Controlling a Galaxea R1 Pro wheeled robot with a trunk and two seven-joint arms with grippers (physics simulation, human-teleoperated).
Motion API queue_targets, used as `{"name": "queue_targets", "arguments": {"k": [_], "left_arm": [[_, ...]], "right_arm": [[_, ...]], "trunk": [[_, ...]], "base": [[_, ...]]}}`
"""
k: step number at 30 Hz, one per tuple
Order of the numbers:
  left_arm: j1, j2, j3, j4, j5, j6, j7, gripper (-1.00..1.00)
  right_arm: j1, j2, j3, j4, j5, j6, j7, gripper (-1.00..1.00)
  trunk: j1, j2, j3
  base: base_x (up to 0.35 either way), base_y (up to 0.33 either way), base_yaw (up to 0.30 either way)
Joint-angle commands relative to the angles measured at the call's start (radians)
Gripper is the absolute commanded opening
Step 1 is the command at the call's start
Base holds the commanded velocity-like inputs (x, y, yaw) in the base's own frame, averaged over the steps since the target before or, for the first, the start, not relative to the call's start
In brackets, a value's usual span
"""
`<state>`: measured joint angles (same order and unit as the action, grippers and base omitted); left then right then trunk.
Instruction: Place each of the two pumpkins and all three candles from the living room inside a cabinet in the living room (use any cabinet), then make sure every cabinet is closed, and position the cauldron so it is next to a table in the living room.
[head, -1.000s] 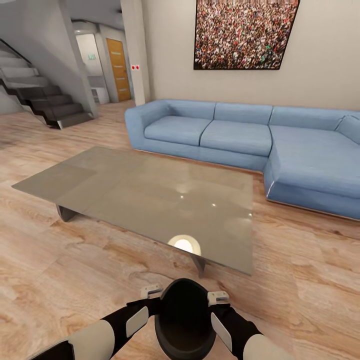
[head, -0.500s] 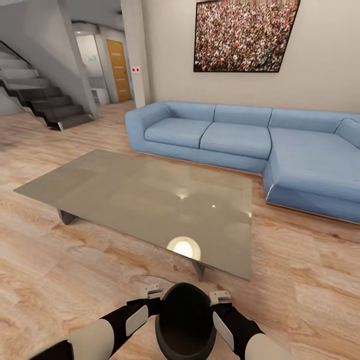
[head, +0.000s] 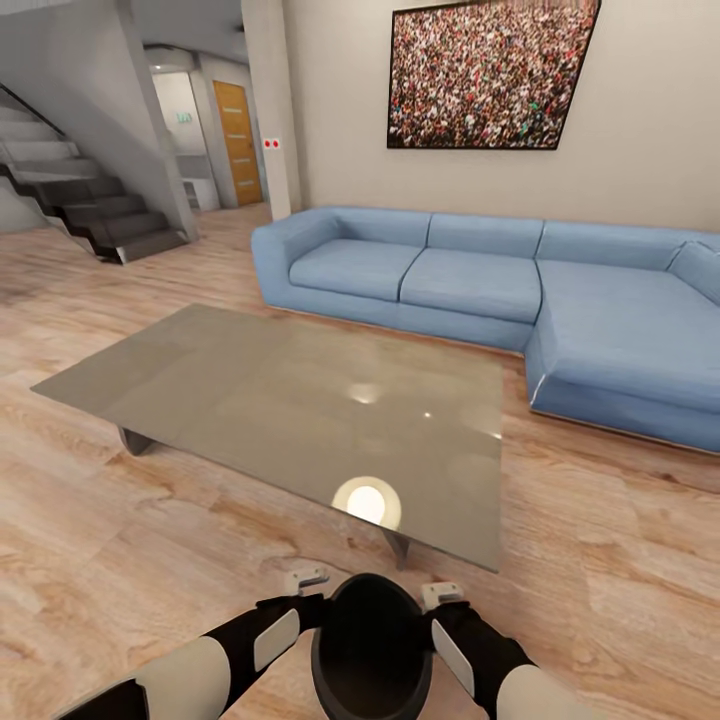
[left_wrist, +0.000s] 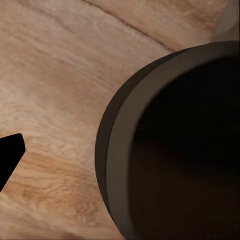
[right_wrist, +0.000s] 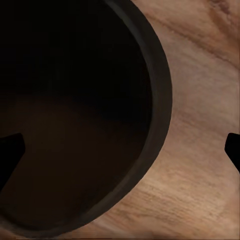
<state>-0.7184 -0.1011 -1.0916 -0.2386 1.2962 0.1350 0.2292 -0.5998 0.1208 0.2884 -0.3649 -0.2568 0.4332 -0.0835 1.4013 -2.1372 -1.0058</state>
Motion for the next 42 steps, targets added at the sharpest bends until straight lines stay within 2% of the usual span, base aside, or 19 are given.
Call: {"name": "queue_targets", "arguments": {"k": [1,4,5,9,12,25,31,35,38,42], "left_arm": [[0.0,-0.001,0.0,-0.001,0.0,0.0,0.0,1.0],[0.0,0.001,-0.001,-0.001,0.0,0.0,0.0,1.0],[0.0,0.004,-0.001,0.0,0.0,0.0,0.001,1.0],[0.001,0.006,-0.002,0.001,0.0,0.0,0.001,1.0],[0.001,0.009,-0.001,0.006,0.0,0.0,0.0,1.0],[0.001,0.025,0.0,0.012,0.001,-0.001,-0.001,1.0],[0.001,0.066,0.001,0.012,0.004,-0.001,-0.001,1.0],[0.001,0.091,0.001,0.017,0.002,-0.001,0.0,1.0],[0.002,0.113,0.0,0.052,0.0,-0.001,0.0,1.0],[0.003,0.124,-0.001,0.11,0.0,-0.002,-0.001,1.0]], "right_arm": [[0.0,-0.001,0.0,-0.001,0.0,0.005,0.005,1.0],[0.0,-0.003,-0.003,-0.001,0.001,0.038,0.012,1.0],[-0.001,-0.01,-0.007,-0.004,0.001,0.075,0.012,1.0],[-0.001,-0.029,-0.011,-0.005,-0.001,0.112,0.013,1.0],[-0.002,-0.039,-0.013,-0.005,-0.002,0.122,0.013,1.0],[-0.002,-0.037,-0.012,-0.001,-0.005,0.122,0.01,1.0],[-0.002,-0.038,-0.012,0.007,-0.005,0.121,0.007,1.0],[-0.002,-0.052,-0.014,0.013,-0.005,0.115,0.005,1.0],[-0.002,-0.062,-0.014,0.027,-0.005,0.11,0.004,1.0],[0.0,-0.079,-0.014,0.052,-0.005,0.105,0.004,1.0]], "trunk": [[-0.004,0.007,0.003],[-0.015,0.028,0.013],[-0.019,0.035,0.016],[-0.035,0.063,0.028],[-0.046,0.084,0.038],[-0.096,0.175,0.078],[-0.119,0.217,0.097],[-0.134,0.245,0.11],[-0.146,0.266,0.119],[-0.161,0.294,0.132]], "base": [[0.0,0.0,0.0],[0.0,0.0,0.0],[0.0,0.0,0.0],[0.0,0.0,0.0],[0.0,0.0,0.0],[-0.154,0.0,0.0],[-0.011,0.0,0.0],[0.0,0.0,0.0],[0.0,0.0,0.0],[0.0,0.0,0.0]]}}
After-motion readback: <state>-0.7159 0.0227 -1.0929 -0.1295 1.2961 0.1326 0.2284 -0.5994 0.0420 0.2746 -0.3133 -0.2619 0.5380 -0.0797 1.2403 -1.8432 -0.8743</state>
